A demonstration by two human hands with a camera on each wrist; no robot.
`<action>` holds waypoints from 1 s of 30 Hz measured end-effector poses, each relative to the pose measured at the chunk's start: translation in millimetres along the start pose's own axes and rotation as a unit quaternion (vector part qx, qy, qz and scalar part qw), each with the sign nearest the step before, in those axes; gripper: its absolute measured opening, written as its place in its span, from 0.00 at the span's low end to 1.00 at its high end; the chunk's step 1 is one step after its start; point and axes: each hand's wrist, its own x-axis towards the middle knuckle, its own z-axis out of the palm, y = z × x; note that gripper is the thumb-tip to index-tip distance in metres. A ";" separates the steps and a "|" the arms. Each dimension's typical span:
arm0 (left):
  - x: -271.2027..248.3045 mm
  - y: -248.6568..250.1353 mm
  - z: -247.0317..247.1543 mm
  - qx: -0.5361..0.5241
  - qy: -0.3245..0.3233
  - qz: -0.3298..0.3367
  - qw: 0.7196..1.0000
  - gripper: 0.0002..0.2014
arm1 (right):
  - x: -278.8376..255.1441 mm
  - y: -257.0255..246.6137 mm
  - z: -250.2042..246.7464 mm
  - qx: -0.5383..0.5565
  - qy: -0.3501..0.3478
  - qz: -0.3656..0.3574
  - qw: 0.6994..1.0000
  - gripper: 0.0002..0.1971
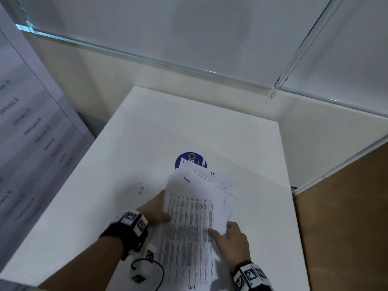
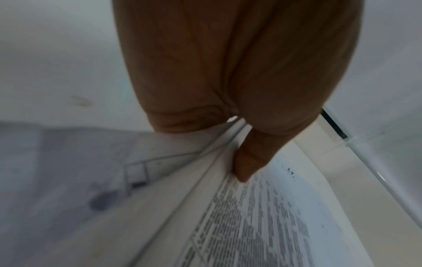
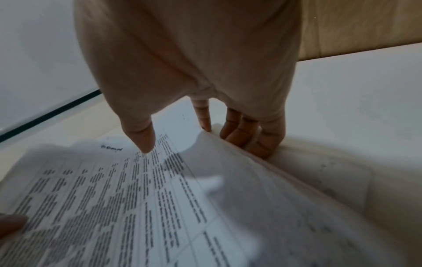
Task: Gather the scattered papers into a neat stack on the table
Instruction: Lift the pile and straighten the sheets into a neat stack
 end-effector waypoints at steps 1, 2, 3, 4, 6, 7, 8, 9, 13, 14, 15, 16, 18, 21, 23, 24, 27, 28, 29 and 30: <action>-8.3 6.8 -0.9 -0.010 0.001 0.014 1.000 0.42 | -3.7 -3.0 1.4 0.003 0.003 -0.002 1.000 0.38; -16.0 12.6 -0.3 -0.020 0.017 0.032 0.999 0.37 | -5.7 -3.8 3.2 0.004 0.003 -0.005 1.000 0.37; -21.5 15.2 1.9 -0.030 0.043 0.051 0.997 0.30 | -8.3 -3.5 4.4 0.005 0.002 -0.008 1.000 0.36; -26.4 16.6 2.0 -0.047 0.071 0.059 0.995 0.23 | -9.5 -3.1 5.3 0.010 -0.002 -0.006 1.000 0.36; -33.3 10.2 -1.9 -0.117 0.097 0.069 0.986 0.18 | -10.0 -1.3 5.3 0.029 -0.004 0.015 0.999 0.43; -38.0 4.6 -4.6 -0.156 0.098 0.074 0.980 0.18 | -11.2 -0.6 3.8 0.051 0.000 0.030 0.998 0.48; -42.7 2.0 -10.3 -0.192 0.096 0.077 0.974 0.19 | -9.0 -0.2 2.1 0.092 0.005 0.037 0.995 0.51; -47.4 1.1 -16.0 -0.219 0.090 0.087 0.968 0.20 | -7.5 -1.9 -0.6 0.139 0.003 0.041 0.989 0.51; -65.9 17.9 -41.7 -0.280 0.066 0.173 0.942 0.32 | -11.2 -30.5 -16.4 0.284 -0.077 -0.009 0.956 0.29; -69.1 22.9 -47.8 -0.289 0.068 0.182 0.937 0.33 | -11.3 -39.3 -20.8 0.286 -0.066 -0.026 0.956 0.25; -70.8 25.7 -53.9 -0.295 0.070 0.184 0.935 0.31 | -10.5 -46.8 -24.6 0.276 -0.042 -0.046 0.959 0.25; -72.7 28.0 -59.1 -0.296 0.069 0.182 0.935 0.29 | -8.0 -52.7 -27.1 0.253 -0.020 -0.058 0.966 0.27; -79.2 32.3 -67.9 -0.279 0.063 0.176 0.942 0.23 | -9.7 -61.8 -33.2 0.209 0.000 -0.071 0.975 0.36; -90.9 39.2 -75.2 -0.257 0.035 0.186 0.948 0.21 | -20.6 -61.3 -40.9 0.230 -0.056 -0.103 0.966 0.31; -98.0 43.4 -81.2 -0.254 0.015 0.203 0.945 0.21 | -35.6 -61.6 -47.8 0.250 -0.075 -0.138 0.955 0.25; -100.6 45.5 -85.2 -0.242 0.020 0.215 0.946 0.22 | -39.9 -61.4 -50.6 0.265 -0.073 -0.153 0.949 0.24; -97.3 50.9 -91.0 -0.157 0.087 0.272 0.945 0.25 | -51.5 -72.5 -55.6 0.278 -0.027 -0.202 0.939 0.10; -94.8 53.5 -90.1 -0.138 0.124 0.289 0.939 0.25 | -51.2 -76.9 -55.1 0.261 0.006 -0.215 0.941 0.04; -92.7 55.8 -88.1 -0.132 0.168 0.297 0.931 0.25 | -52.7 -82.9 -54.3 0.232 0.046 -0.234 0.943 0.12; -91.1 58.3 -85.3 -0.138 0.211 0.298 0.921 0.25 | -55.3 -89.6 -52.8 0.193 0.084 -0.245 0.947 0.23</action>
